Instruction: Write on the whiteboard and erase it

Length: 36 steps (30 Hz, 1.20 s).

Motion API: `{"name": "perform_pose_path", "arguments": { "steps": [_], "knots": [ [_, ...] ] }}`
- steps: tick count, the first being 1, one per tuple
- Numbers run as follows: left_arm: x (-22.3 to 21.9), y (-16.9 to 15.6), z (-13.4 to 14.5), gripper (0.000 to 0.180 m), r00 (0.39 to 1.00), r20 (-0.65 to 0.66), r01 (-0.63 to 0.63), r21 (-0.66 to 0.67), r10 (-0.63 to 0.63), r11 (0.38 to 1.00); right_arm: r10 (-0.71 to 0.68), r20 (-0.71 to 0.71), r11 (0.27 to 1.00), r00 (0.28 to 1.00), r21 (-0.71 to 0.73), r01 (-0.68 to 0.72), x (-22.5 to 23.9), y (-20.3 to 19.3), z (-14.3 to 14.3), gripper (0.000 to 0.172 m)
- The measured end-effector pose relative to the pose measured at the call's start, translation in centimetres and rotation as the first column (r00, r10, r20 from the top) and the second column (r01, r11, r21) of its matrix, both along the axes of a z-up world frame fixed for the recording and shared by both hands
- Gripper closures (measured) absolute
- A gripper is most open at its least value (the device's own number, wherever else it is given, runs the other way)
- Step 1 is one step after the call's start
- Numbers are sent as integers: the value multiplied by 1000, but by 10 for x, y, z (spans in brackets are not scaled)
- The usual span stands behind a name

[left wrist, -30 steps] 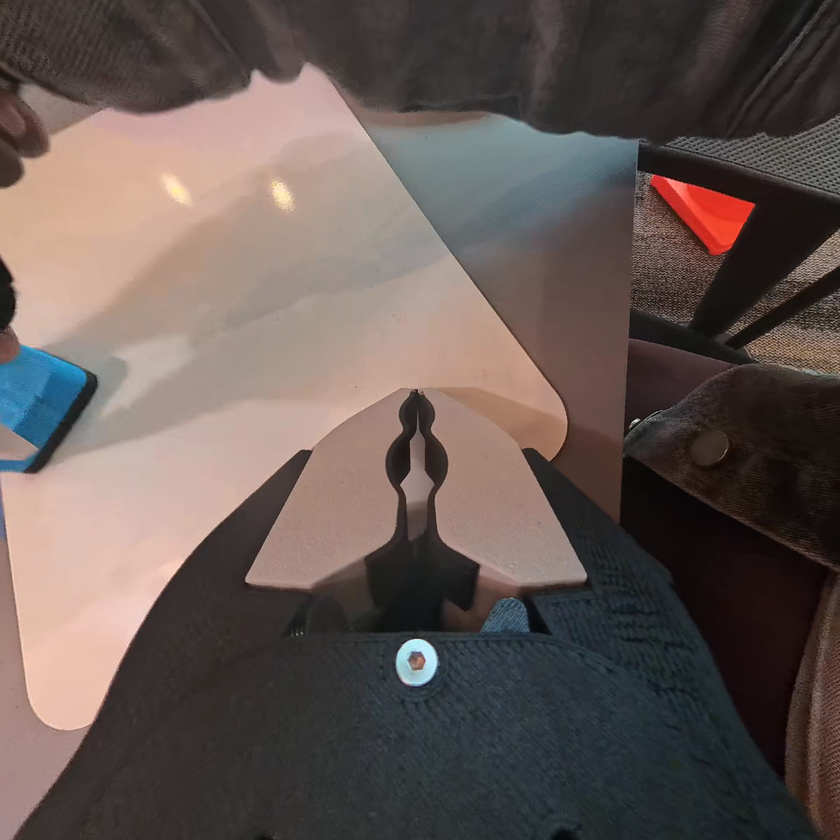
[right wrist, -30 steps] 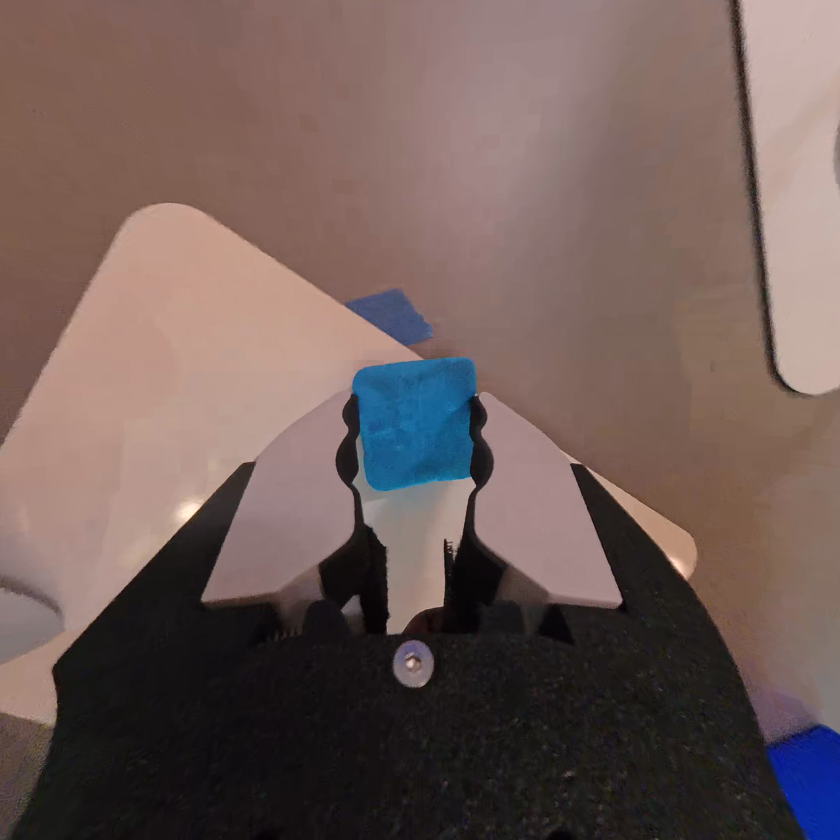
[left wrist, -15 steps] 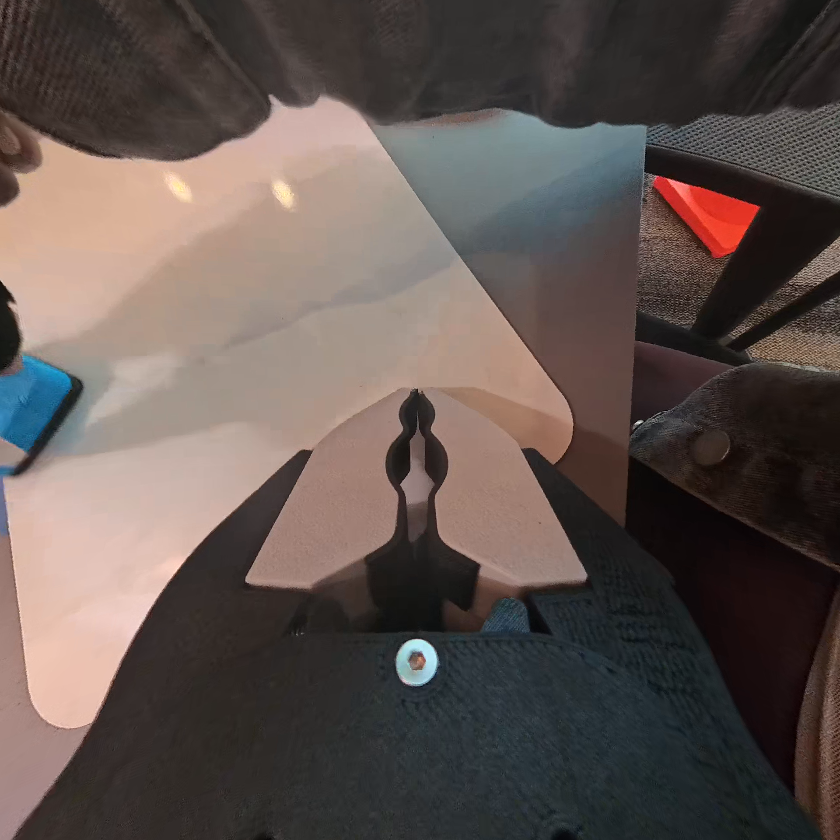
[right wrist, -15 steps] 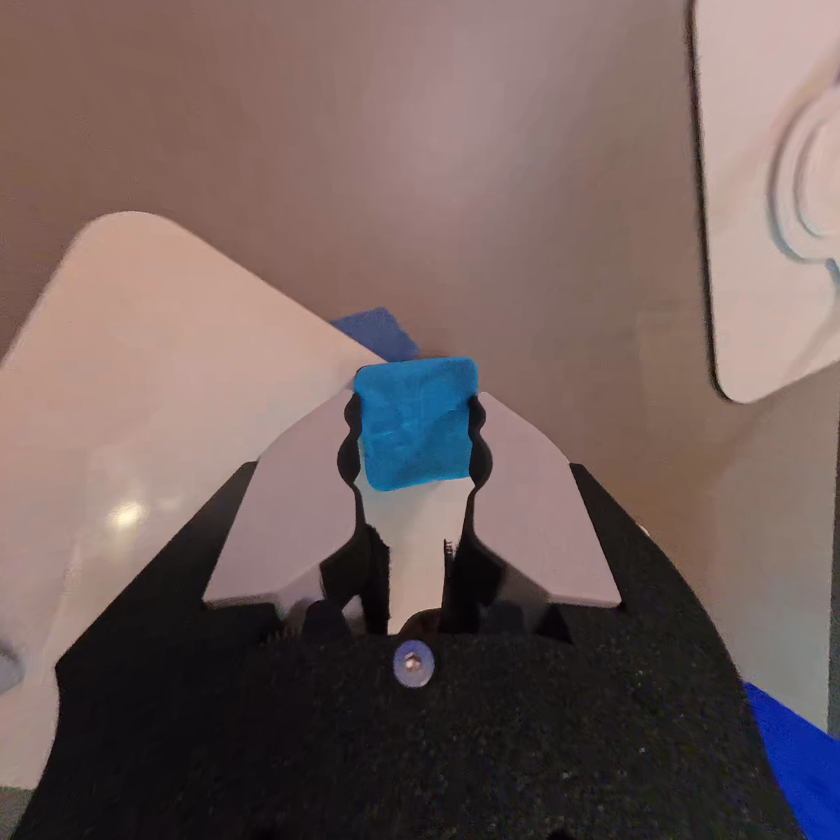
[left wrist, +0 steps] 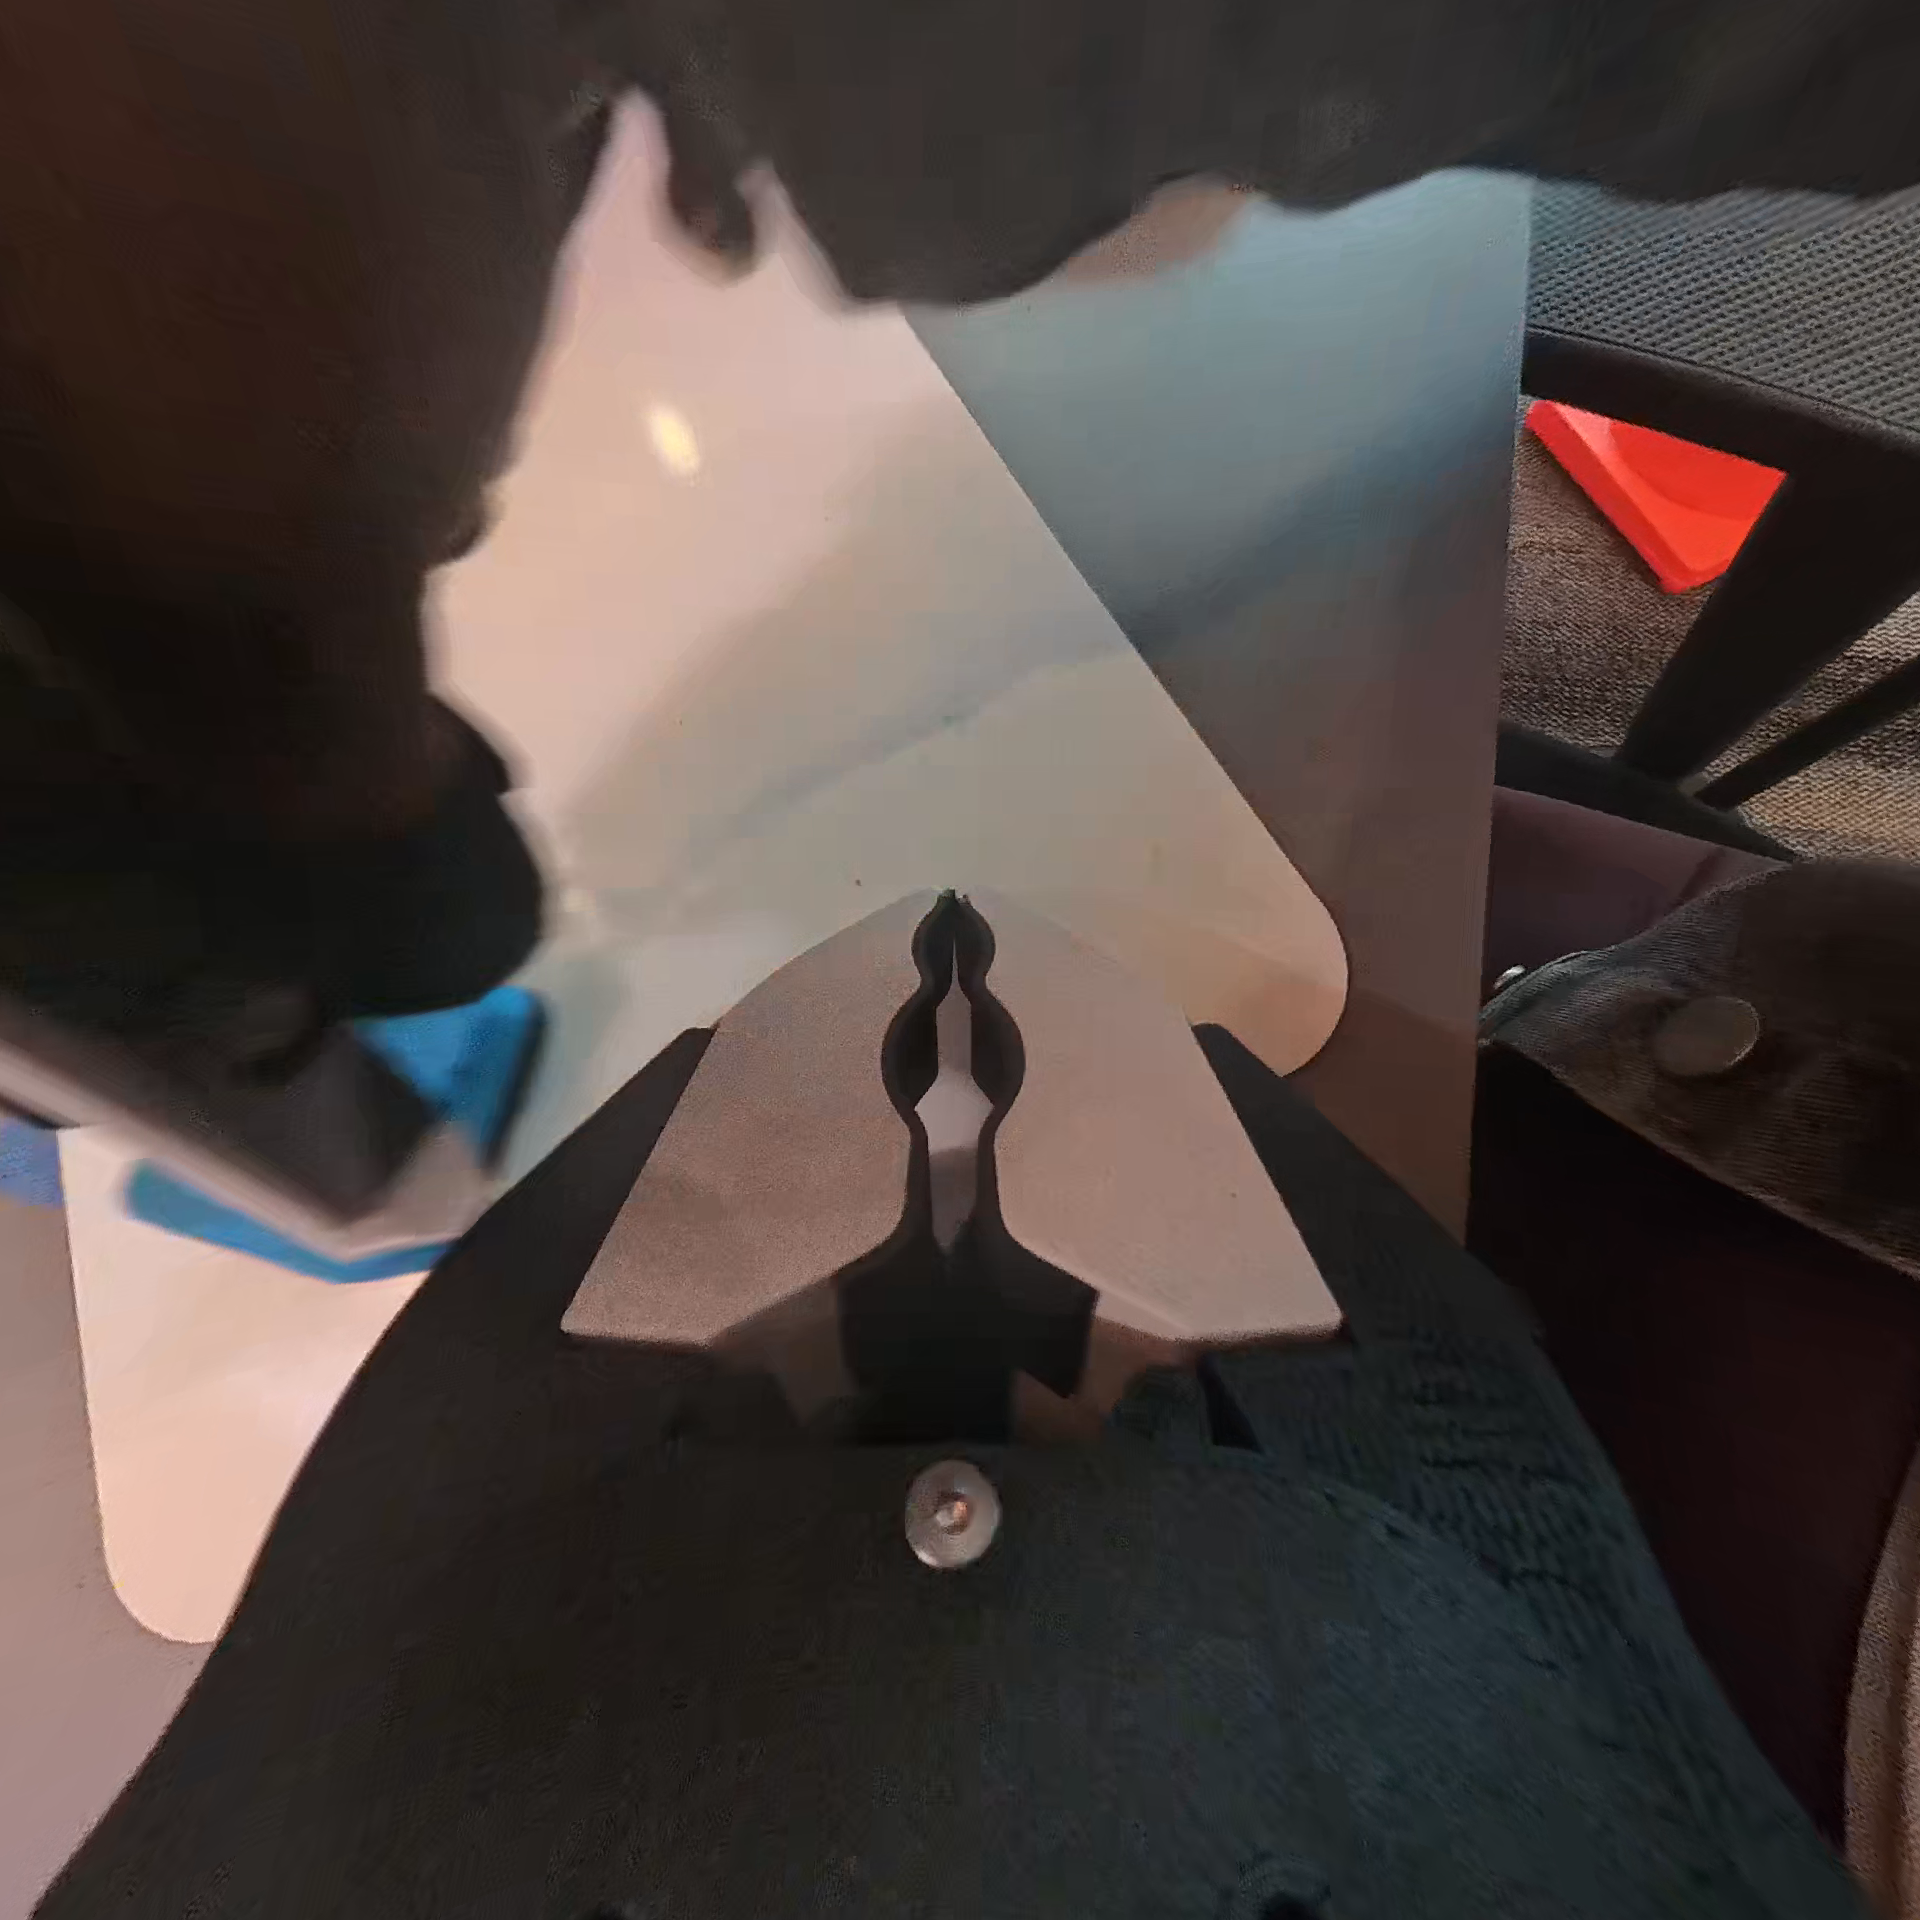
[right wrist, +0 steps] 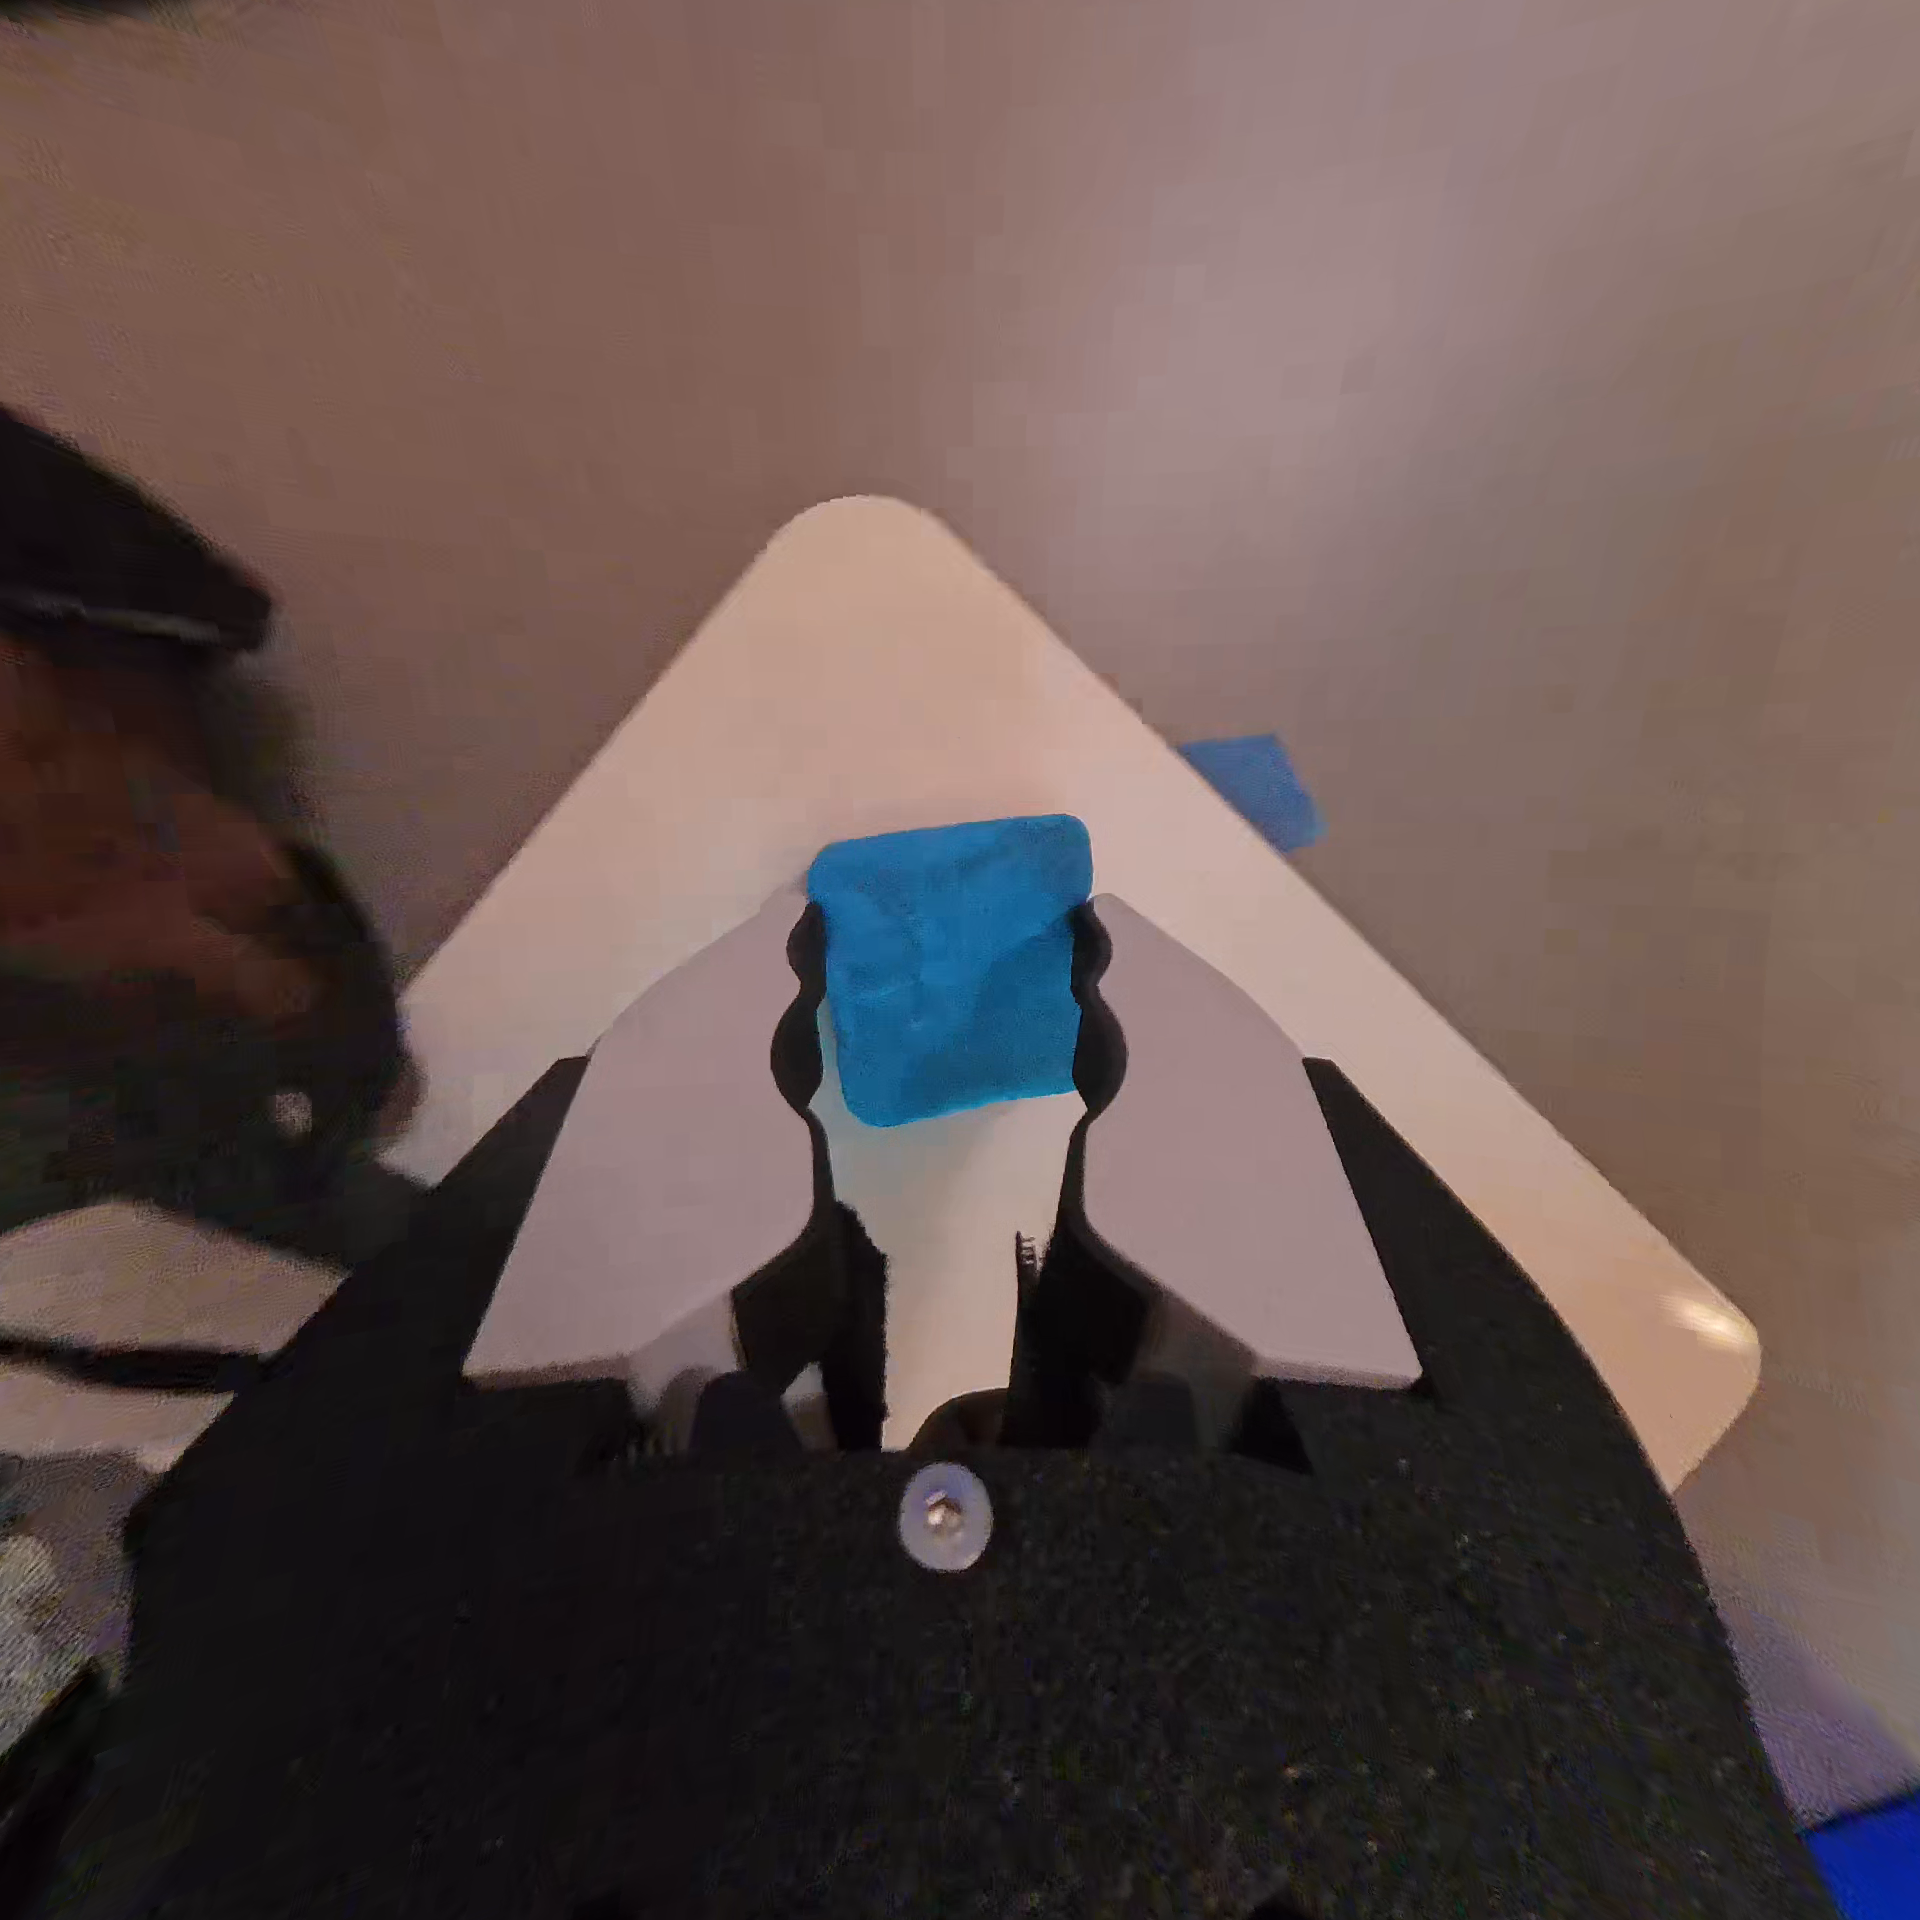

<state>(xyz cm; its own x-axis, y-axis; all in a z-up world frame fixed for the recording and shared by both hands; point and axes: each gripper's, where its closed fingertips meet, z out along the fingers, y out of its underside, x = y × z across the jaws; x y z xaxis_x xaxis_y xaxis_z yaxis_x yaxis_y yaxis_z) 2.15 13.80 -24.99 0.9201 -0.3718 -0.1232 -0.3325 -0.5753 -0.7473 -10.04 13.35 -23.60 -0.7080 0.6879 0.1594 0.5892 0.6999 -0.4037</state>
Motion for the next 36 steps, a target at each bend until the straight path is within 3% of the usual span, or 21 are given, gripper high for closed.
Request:
{"name": "perform_pose_path", "arguments": {
  "steps": [3,6,9,11,20,23,27,32,34,36],
  "knots": [
    [0,0,0,180,1000,-13,1,6,-1,1000,8,49,999,999,-40,-6,28,11,-1,125],
    [0,-1,0,180,1000,-10,1,5,-1,1000,-252,52,968,966,28,251,13,104,-2,124],
    [0,-1,0,180,1000,-8,1,4,-1,1000,-527,11,850,850,6,527,-15,205,-3,125],
    [0,-1,0,180,1000,-2,1,1,-1,1000,-613,-12,789,790,-55,612,-34,239,-3,125],
    [0,-1,0,180,1000,15,8,-7,-8,1000,-577,-41,817,816,-60,574,-67,223,-3,125],
    [0,-1,0,180,1000,19,8,-8,-8,1000,-637,-69,771,768,-20,637,-78,240,-2,125],
    [0,-1,0,180,1000,24,8,-10,-8,1000,-557,-105,824,824,57,564,-85,221,-2,125],
    [0,0,0,180,1000,18,7,-7,-7,1000,-675,-125,732,727,12,681,-84,251,-2,125],
    [-1,0,-1,180,1000,17,2,-7,-1,1000,-652,-158,745,741,43,665,-81,243,-1,125],
    [-1,0,0,180,1000,20,1,-8,-1,1000,-611,-93,791,786,-22,612,-71,209,-2,125]
  ]
}}
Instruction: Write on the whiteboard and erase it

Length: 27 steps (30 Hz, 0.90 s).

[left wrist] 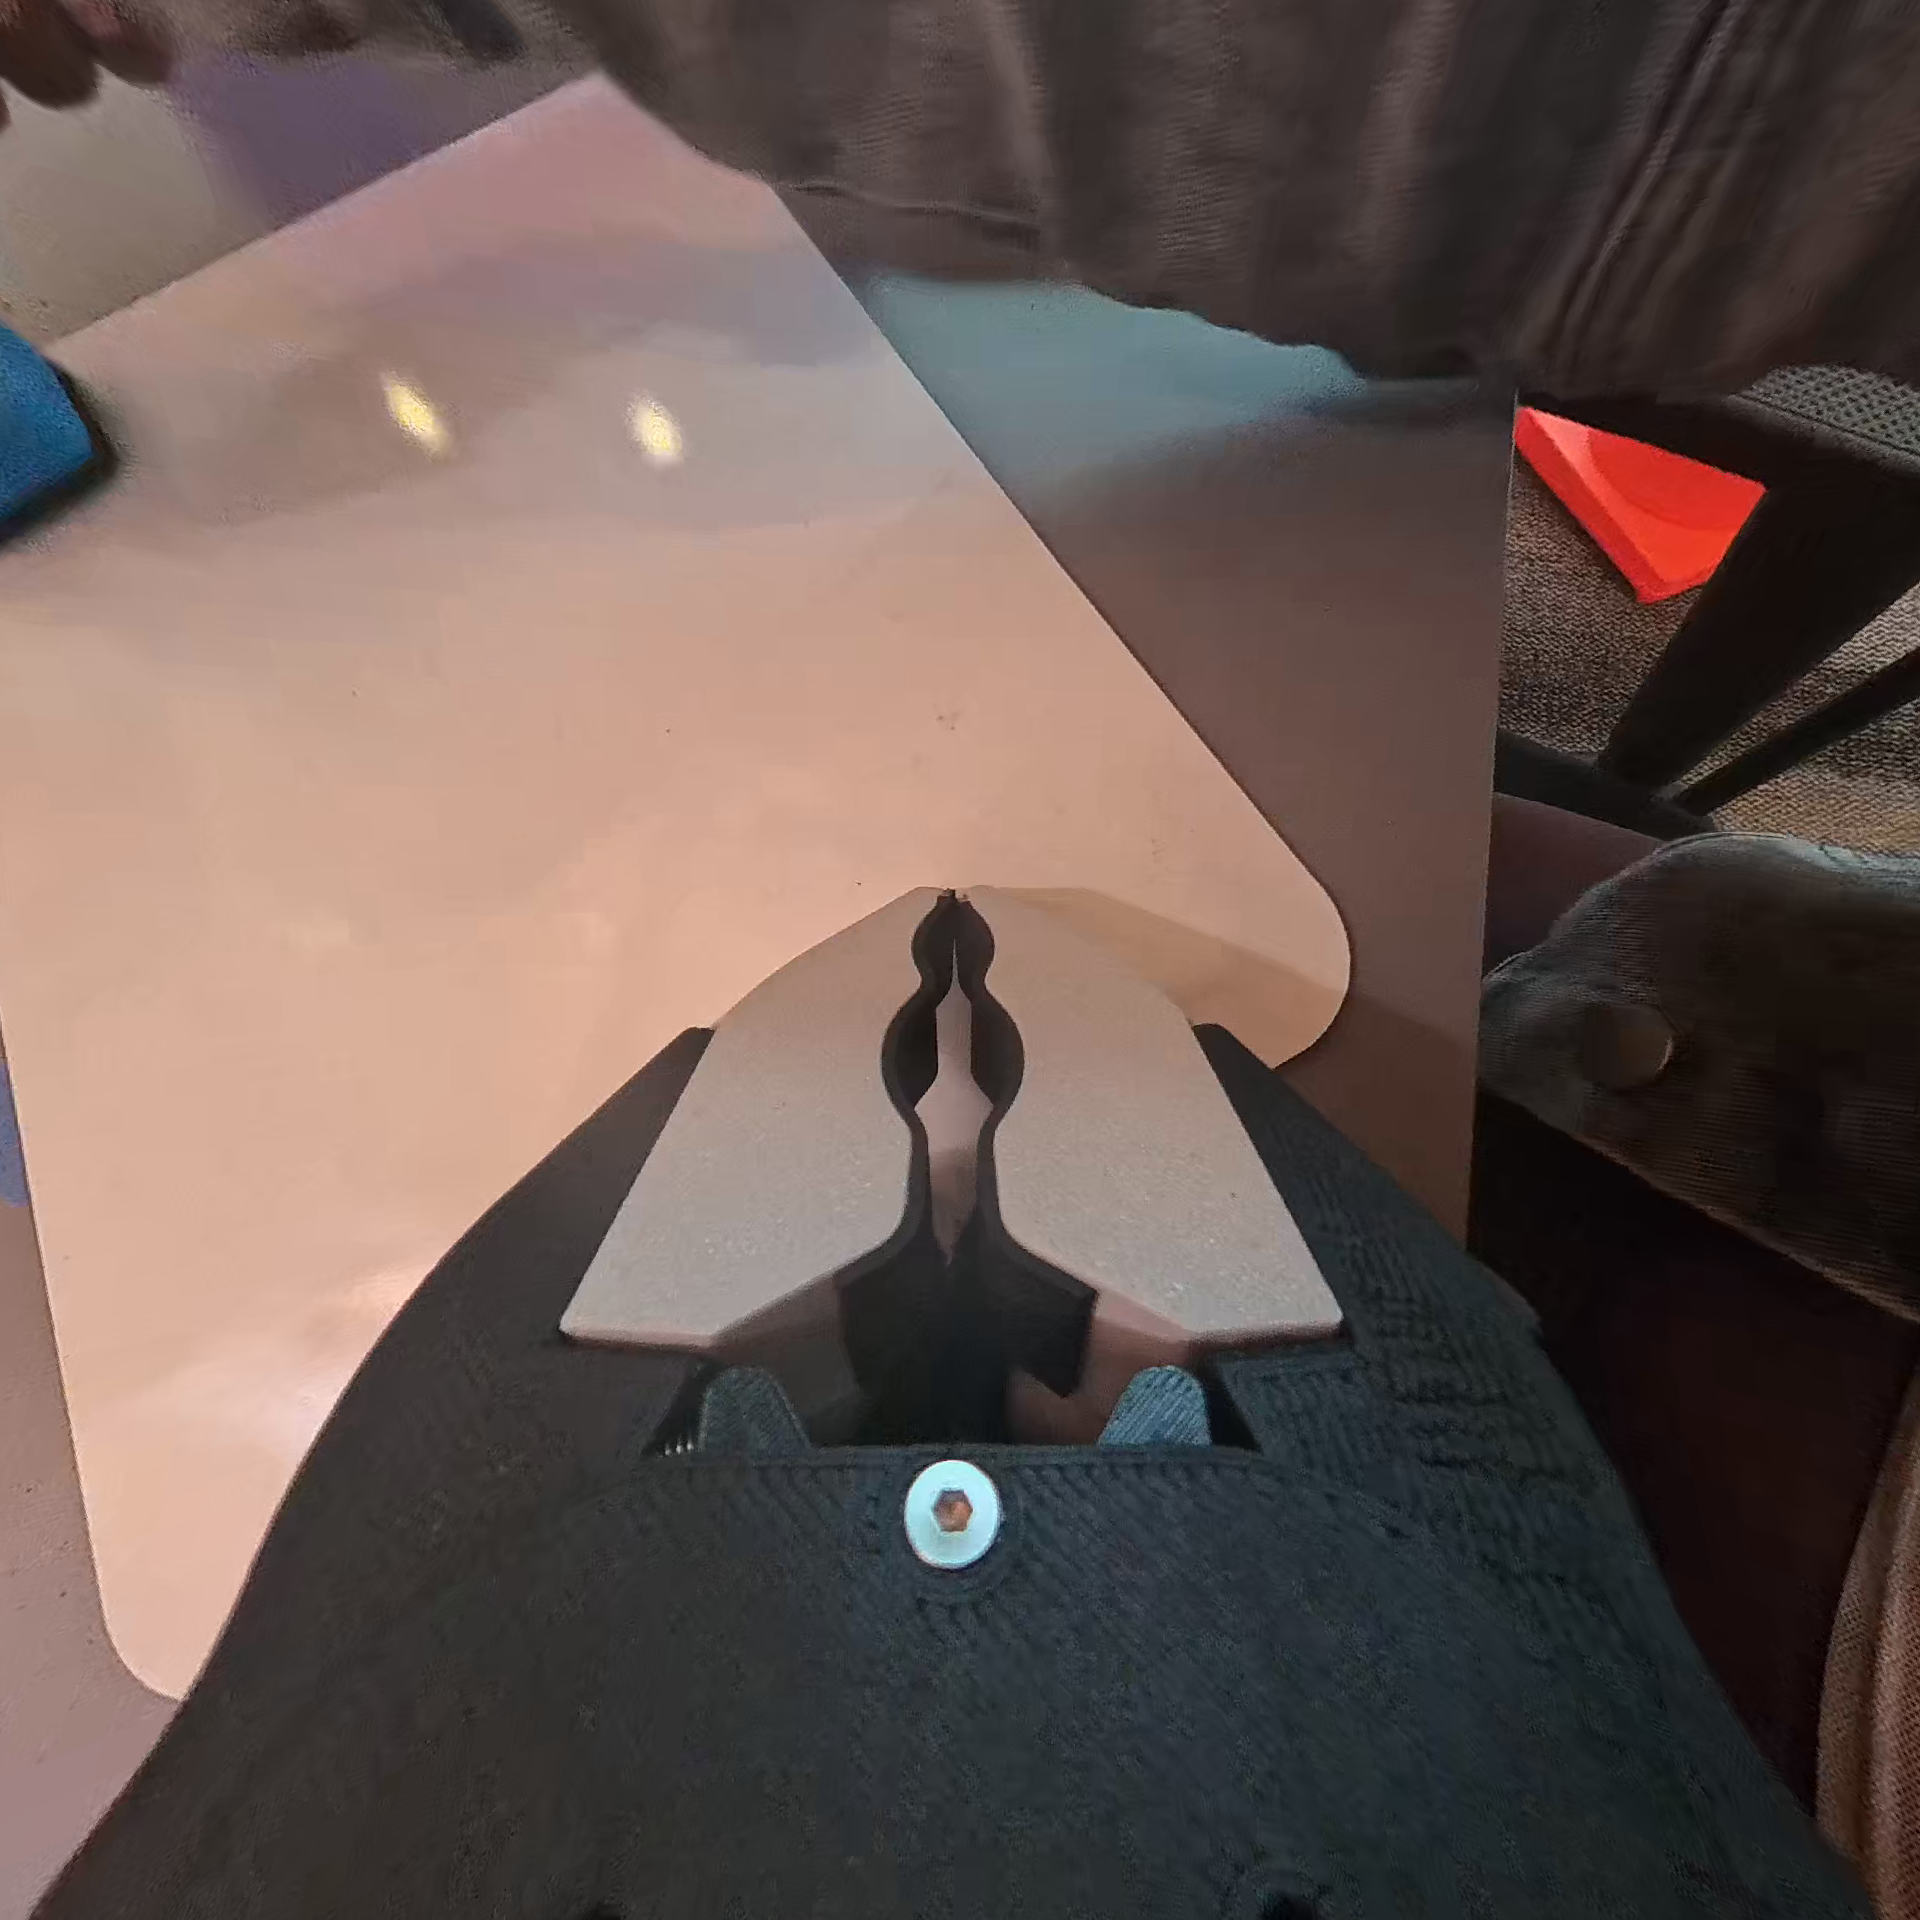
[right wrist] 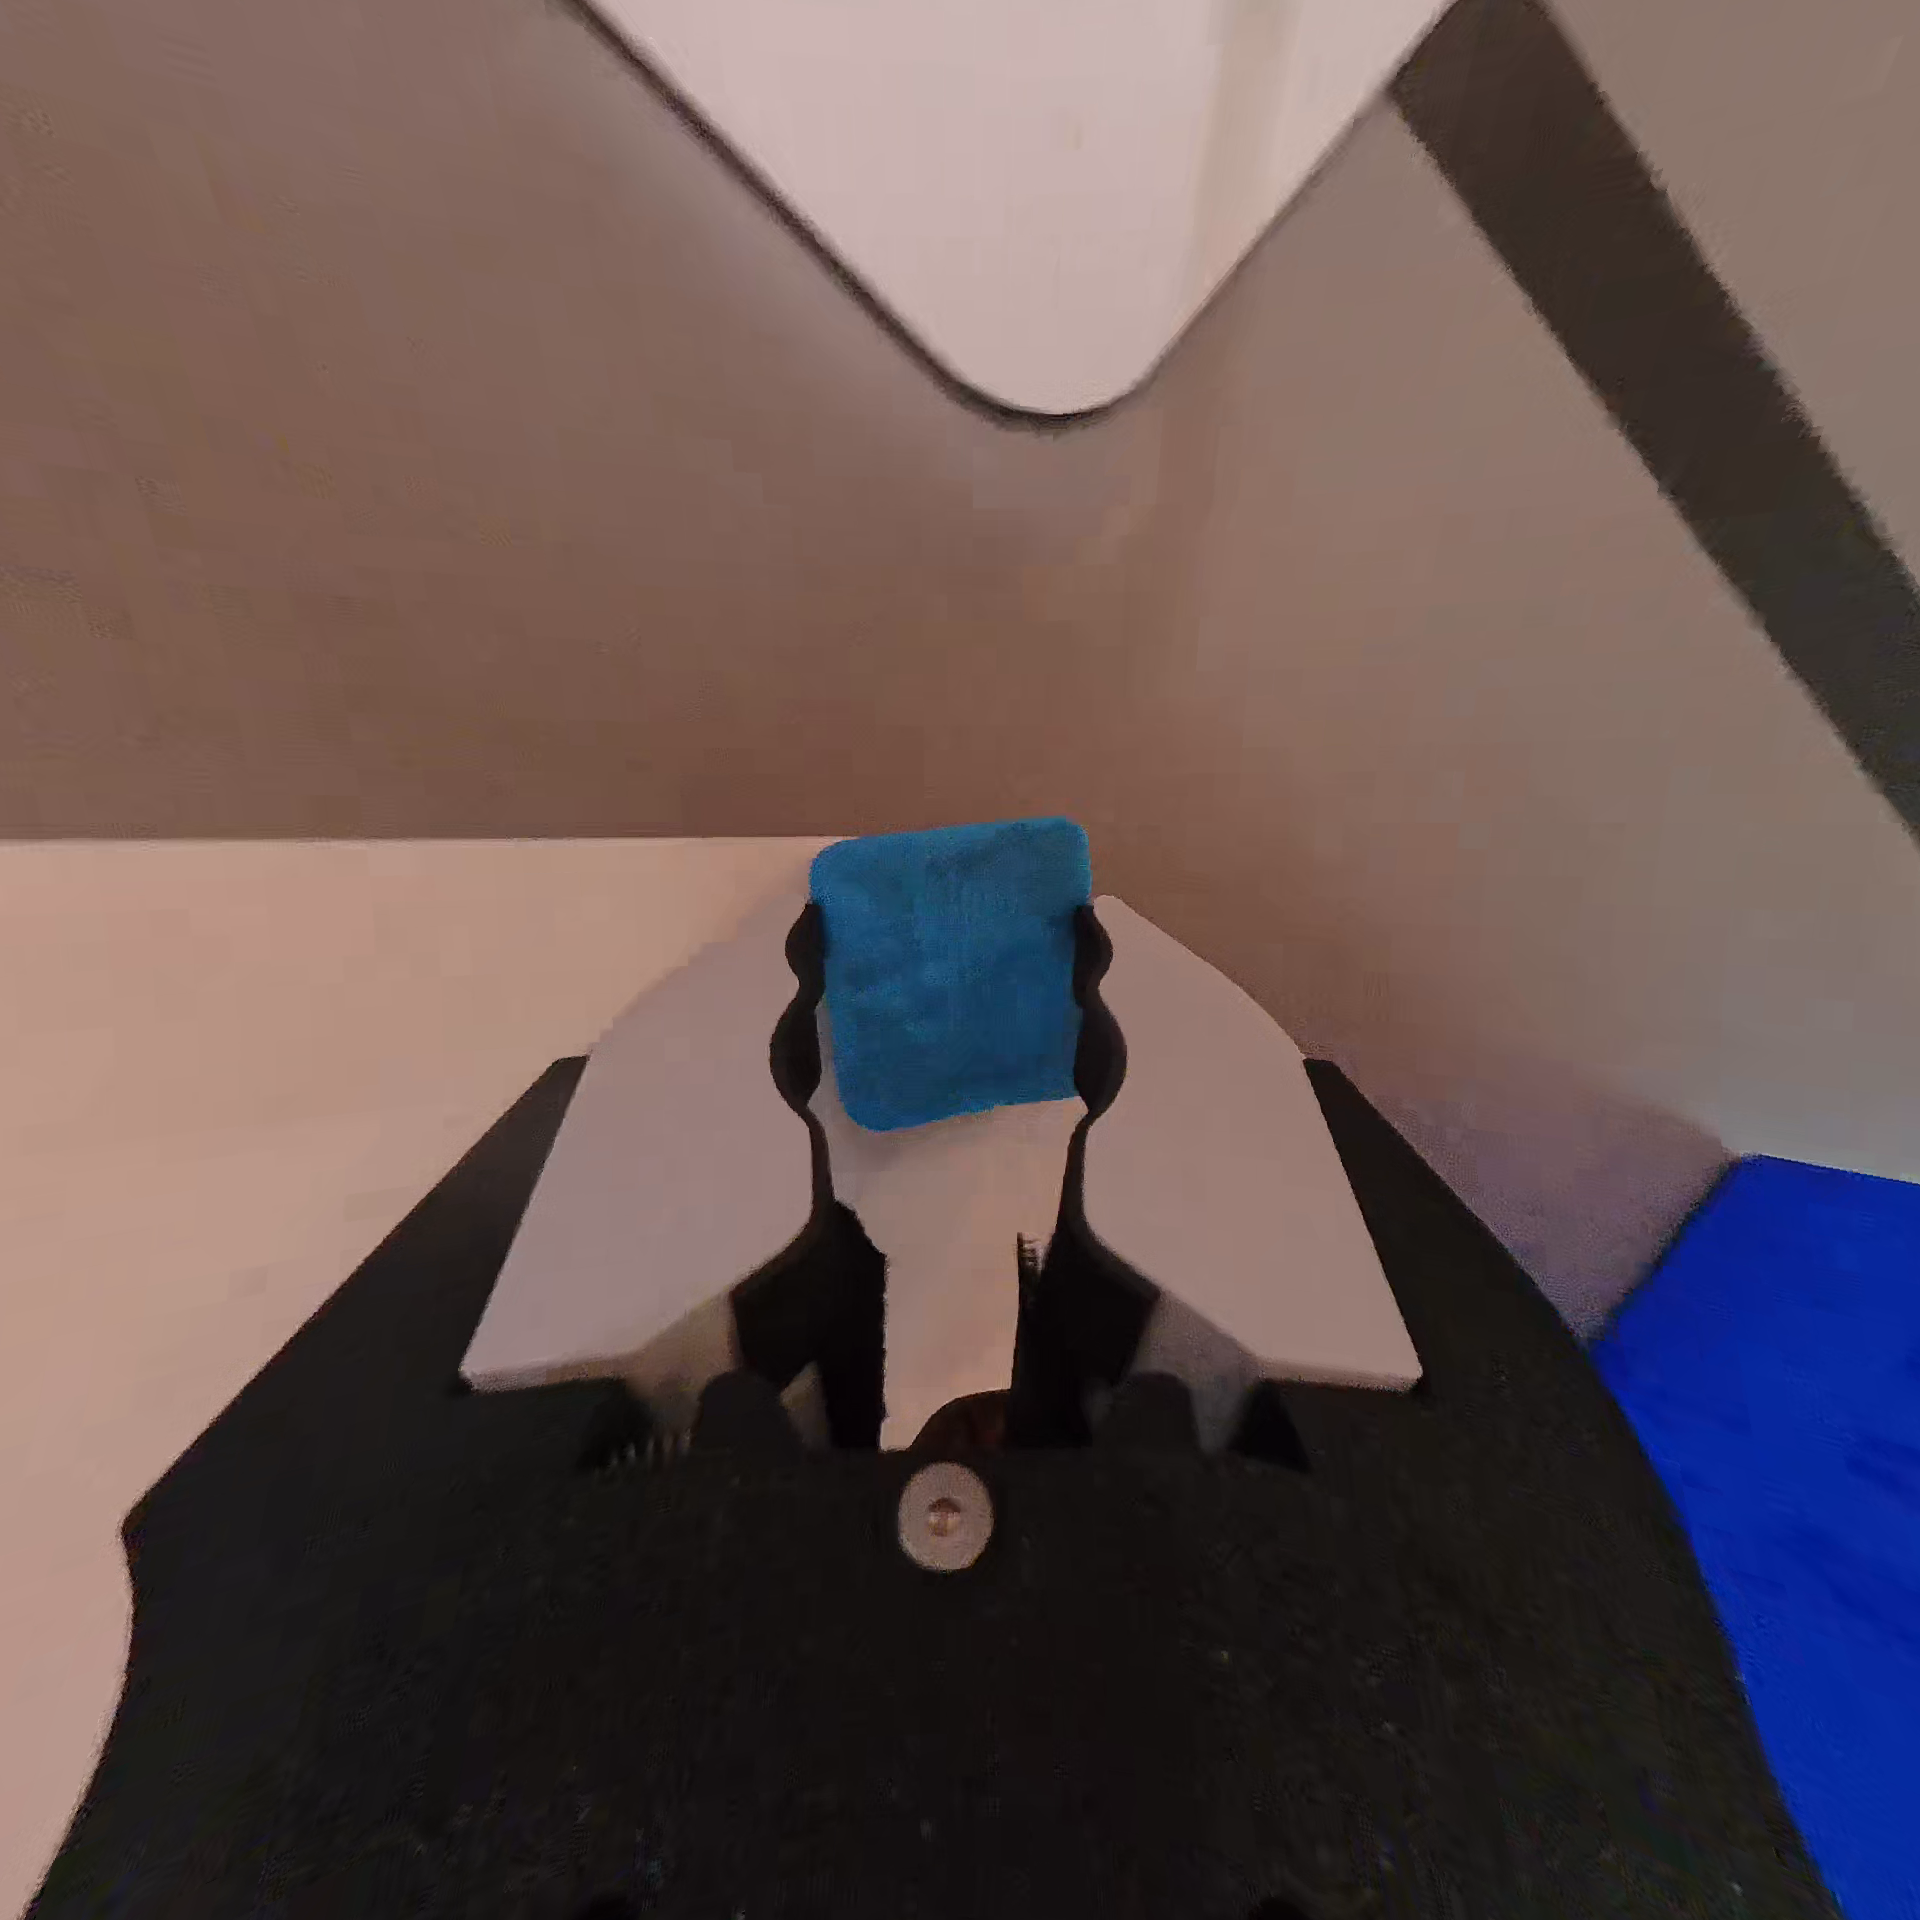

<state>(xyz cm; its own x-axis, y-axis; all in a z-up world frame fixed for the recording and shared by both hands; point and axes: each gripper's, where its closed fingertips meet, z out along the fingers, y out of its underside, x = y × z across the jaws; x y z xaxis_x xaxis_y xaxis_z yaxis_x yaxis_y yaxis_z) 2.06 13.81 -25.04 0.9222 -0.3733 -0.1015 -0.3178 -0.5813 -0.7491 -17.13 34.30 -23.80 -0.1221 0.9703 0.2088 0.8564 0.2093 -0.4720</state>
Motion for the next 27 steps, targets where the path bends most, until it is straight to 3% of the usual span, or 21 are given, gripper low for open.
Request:
{"name": "perform_pose_path", "arguments": {
  "steps": [2,6,8,10,14,16,18,27],
  "knots": [
    [0,0,0,180,1000,-7,0,3,0,1000,112,-27,989,993,-93,-114,15,-46,0,124],
    [0,0,0,180,1000,-18,-1,8,1,1000,341,-43,931,939,-119,-344,70,-130,0,124],
    [0,0,0,180,1000,-20,-1,10,1,1000,387,-31,917,922,-92,-388,91,-141,0,124],
    [0,0,0,180,1000,-20,-1,9,1,1000,330,-36,936,943,-112,-332,95,-121,0,124],
    [0,0,0,180,1000,-21,-1,10,2,1000,-36,-63,997,997,-68,32,81,-5,-1,124],
    [-1,0,0,180,1000,-12,-5,6,5,1000,-146,-96,985,985,-110,135,78,23,-2,124],
    [-1,0,0,180,1000,3,-7,-1,7,1000,-150,-90,987,985,-79,143,83,17,-2,124],
    [-1,0,0,180,1000,-12,-10,6,10,1000,30,-133,991,991,-125,-47,168,-130,0,124]
  ]
}}
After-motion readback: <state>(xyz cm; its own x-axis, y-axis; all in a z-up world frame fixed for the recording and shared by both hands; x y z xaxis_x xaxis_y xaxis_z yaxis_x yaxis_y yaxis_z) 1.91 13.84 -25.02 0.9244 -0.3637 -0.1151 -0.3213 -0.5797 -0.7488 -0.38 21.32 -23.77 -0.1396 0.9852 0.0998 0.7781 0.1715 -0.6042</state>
